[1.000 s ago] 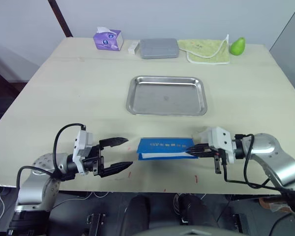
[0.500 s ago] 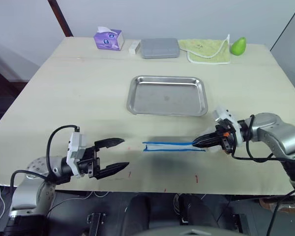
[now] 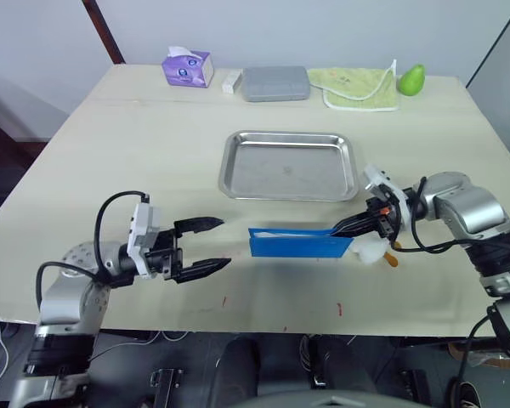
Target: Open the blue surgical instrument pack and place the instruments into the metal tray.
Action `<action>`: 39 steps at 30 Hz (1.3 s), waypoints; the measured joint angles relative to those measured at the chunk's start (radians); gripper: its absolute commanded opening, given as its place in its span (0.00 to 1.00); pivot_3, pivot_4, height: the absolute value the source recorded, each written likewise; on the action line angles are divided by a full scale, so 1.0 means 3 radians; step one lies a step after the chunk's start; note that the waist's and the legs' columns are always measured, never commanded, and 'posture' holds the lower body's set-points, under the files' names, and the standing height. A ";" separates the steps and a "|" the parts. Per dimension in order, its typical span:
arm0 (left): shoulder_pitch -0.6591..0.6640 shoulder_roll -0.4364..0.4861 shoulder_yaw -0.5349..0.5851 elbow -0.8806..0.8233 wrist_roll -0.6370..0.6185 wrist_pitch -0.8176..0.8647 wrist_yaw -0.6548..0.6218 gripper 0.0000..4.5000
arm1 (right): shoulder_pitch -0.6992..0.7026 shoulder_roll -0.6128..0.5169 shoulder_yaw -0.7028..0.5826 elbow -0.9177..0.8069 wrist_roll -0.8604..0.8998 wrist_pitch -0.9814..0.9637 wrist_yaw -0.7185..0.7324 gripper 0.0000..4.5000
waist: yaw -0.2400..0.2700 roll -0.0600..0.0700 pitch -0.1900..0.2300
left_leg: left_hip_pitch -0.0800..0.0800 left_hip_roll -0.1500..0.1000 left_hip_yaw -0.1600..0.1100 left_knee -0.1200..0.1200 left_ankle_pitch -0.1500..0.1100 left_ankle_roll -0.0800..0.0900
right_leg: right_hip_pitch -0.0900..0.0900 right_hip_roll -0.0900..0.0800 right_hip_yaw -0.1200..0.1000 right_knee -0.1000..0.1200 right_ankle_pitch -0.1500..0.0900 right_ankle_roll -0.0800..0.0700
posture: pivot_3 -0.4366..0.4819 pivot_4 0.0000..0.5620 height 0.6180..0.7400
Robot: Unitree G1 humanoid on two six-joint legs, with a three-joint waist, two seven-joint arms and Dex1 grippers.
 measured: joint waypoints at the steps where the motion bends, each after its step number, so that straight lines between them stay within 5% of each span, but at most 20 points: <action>1: -0.0090 -0.0031 -0.0054 0.0073 0.0015 0.0006 -0.0021 0.94 | -0.0002 0.0002 -0.0002 0.0010 -0.0012 -0.0002 0.0015 0.00 | 0.0001 0.0000 0.0000 | 0.0000 0.0000 0.0000 0.0000 0.0000 0.0000 | 0.0000 0.0000 0.0000 0.0000 0.0000 0.0000 | 0.48 0.27 1.00; 5: -0.0348 -0.0166 -0.0271 0.0222 0.0085 0.0023 -0.0068 0.62 | -0.0004 0.0021 -0.0006 0.0000 -0.0029 0.0005 0.0021 0.00 | 0.0000 0.0000 0.0000 | 0.0000 0.0000 -0.0001 0.0001 0.0000 0.0000 | 0.0000 0.0001 0.0000 0.0000 0.0000 0.0000 | 0.48 0.27 1.00; 27: -0.0657 -0.0384 -0.0521 0.0479 0.0322 -0.0189 -0.0234 0.62 | 0.0004 0.0053 -0.0034 -0.0073 -0.0073 0.0073 -0.0022 0.00 | -0.0011 0.0000 0.0000 | 0.0000 0.0001 -0.0001 0.0001 0.0000 0.0000 | 0.0000 0.0003 0.0002 0.0001 0.0000 0.0000 | 0.48 0.27 1.00; 30: -0.0660 -0.0407 -0.0533 0.0555 0.0347 -0.0265 -0.0257 0.45 | 0.0004 0.0053 -0.0036 -0.0097 -0.0084 0.0088 -0.0034 0.00 | -0.0012 0.0000 0.0000 | 0.0001 0.0001 -0.0001 0.0001 0.0000 0.0000 | 0.0000 0.0003 0.0002 0.0001 0.0000 0.0000 | 0.48 0.27 1.00; 34: -0.0670 -0.0472 -0.0603 0.0623 0.0432 -0.0395 -0.0292 0.04 | 0.0005 0.0054 -0.0048 -0.0110 -0.0097 0.0099 -0.0047 0.00 | -0.0011 0.0000 0.0000 | 0.0000 0.0001 -0.0001 0.0001 0.0000 0.0000 | 0.0000 0.0004 0.0002 0.0001 0.0000 0.0000 | 0.48 0.27 1.00; 39: -0.0718 -0.0516 -0.0599 0.0695 0.0457 -0.0451 -0.0292 0.02 | 0.0025 0.0055 -0.0086 -0.0129 -0.0116 0.0105 -0.0071 0.00 | -0.0006 0.0000 0.0000 | 0.0000 0.0001 0.0000 0.0001 0.0000 0.0000 | 0.0000 0.0003 0.0002 0.0000 0.0000 0.0000 | 0.48 0.27 1.00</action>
